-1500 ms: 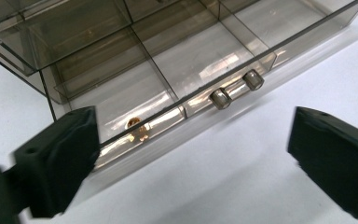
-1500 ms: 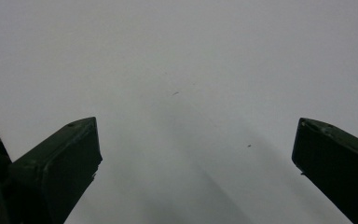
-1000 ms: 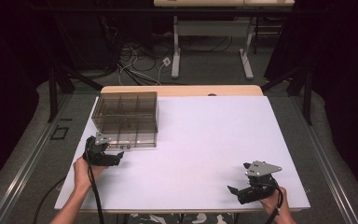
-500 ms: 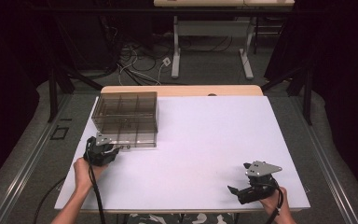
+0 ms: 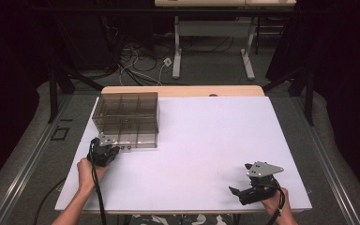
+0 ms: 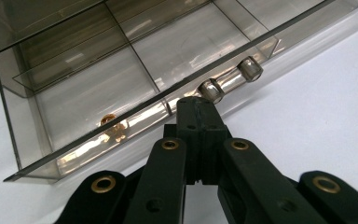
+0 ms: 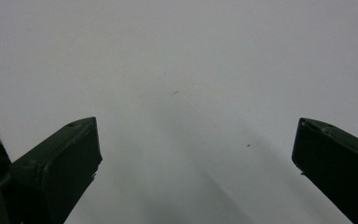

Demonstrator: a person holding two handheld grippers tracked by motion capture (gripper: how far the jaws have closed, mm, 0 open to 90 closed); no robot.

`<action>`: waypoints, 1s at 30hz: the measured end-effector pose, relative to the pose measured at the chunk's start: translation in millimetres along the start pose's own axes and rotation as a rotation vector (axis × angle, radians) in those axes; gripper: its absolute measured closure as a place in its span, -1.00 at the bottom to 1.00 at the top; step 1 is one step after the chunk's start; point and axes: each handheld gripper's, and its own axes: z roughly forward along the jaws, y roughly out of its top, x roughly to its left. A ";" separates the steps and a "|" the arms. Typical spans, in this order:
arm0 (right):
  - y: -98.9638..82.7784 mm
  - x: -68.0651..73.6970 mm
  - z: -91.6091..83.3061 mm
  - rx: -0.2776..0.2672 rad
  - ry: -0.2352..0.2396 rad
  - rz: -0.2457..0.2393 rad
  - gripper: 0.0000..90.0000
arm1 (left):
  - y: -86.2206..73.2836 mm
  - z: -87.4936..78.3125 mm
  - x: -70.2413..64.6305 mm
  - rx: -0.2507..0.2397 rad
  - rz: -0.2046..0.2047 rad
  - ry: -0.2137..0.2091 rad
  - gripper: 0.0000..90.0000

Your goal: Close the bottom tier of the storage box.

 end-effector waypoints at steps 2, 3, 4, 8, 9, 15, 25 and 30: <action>-0.2 0.4 0.5 -0.007 -0.002 0.002 -0.99 | 0.3 0.9 -0.2 0.000 0.002 0.002 1.00; -0.3 0.4 0.5 -0.007 -0.002 0.002 -0.99 | 0.4 1.5 -0.4 0.000 0.002 0.006 1.00; -0.4 0.5 0.4 -0.007 -0.001 0.005 -0.99 | 0.3 2.5 -0.6 -0.003 0.001 0.008 1.00; -0.4 0.1 0.7 -0.006 -0.004 0.004 -0.99 | 0.5 4.5 -0.9 0.014 -0.003 -0.003 1.00; -0.2 0.3 1.1 -0.007 -0.002 0.005 -0.99 | 0.4 5.4 -0.6 -0.004 0.000 0.006 1.00; -0.3 0.2 1.3 -0.008 0.001 0.007 -0.99 | 1.2 5.8 -1.1 -0.010 -0.006 0.006 1.00; -0.4 -0.1 1.4 -0.005 0.008 0.006 -0.99 | 4.0 9.9 -1.4 -0.041 -0.014 0.026 1.00; -0.3 -0.1 1.5 -0.010 0.004 0.003 -0.99 | 5.8 10.8 -0.5 -0.040 -0.017 0.023 1.00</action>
